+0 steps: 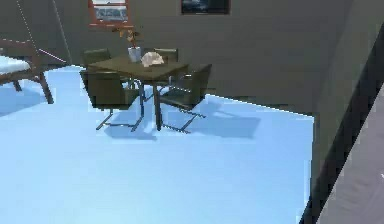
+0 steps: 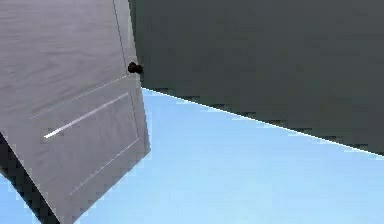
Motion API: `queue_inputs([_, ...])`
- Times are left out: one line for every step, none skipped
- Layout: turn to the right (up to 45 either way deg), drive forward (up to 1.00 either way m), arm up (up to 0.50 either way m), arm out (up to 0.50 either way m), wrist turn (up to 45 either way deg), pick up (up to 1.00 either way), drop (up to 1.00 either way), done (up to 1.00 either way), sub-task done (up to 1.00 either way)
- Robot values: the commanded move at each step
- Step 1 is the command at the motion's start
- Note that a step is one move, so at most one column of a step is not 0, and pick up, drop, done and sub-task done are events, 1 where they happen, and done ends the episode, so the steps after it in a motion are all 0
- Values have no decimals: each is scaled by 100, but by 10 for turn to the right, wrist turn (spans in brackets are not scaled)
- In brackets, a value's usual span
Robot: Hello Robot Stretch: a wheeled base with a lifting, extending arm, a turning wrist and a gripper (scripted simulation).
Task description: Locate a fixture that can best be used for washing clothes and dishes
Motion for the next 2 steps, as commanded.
queue_inputs([450, 0, 0, 0, 0, 0, 0, 0, 0])
queue_inputs([450, 0, 0, 0, 0, 0, 0, 0, 0])
